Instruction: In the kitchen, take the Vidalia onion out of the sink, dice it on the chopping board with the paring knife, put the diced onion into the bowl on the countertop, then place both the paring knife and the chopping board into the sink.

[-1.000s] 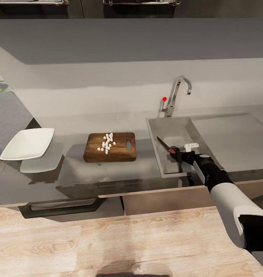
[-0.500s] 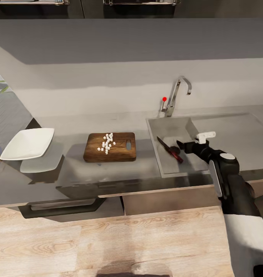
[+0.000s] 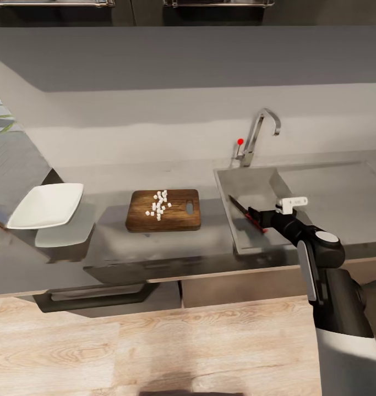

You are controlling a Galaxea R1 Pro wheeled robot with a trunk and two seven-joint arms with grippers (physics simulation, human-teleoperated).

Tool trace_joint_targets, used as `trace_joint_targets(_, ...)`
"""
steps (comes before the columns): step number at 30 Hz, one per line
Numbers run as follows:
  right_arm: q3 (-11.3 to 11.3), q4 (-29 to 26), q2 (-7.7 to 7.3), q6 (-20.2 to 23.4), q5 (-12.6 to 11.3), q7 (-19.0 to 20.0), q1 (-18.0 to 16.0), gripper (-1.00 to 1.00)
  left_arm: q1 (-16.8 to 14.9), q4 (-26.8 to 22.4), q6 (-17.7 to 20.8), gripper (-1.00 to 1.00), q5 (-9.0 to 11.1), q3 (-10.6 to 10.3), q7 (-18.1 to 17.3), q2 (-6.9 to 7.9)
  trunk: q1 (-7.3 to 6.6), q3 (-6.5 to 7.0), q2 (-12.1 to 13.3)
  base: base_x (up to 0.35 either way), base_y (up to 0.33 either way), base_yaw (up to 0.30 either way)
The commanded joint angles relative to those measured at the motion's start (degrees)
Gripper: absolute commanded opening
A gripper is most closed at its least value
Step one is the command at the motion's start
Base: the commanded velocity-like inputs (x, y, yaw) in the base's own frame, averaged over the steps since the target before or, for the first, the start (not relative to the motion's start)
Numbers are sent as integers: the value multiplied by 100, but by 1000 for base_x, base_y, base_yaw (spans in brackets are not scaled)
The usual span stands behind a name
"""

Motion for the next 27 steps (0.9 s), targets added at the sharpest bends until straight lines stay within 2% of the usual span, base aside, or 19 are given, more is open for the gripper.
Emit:
trace_joint_targets(1,-7,-7,16,31,29,35,-4,100,2,-6,-8,100,58,-36,-14,6,3,-8,-9,0,284,0)
trace_joint_targets(8,-7,3,36,31,30,30,-4,100,2,-6,-8,100,57,-36,-14,6,3,-8,-9,0,296,0)
trace_joint_targets(13,-7,12,104,31,36,23,-4,100,2,-6,-1,100,62,-33,-14,6,3,-8,-9,27,299,0)
trace_joint_targets(23,-7,31,119,31,42,-85,-4,100,2,-6,-3,100,57,-34,-14,6,3,-8,-9,223,256,0)
trace_joint_targets(27,-7,36,119,31,39,-100,-4,100,2,-6,-7,100,58,-36,-14,6,3,-8,-9,180,109,0)
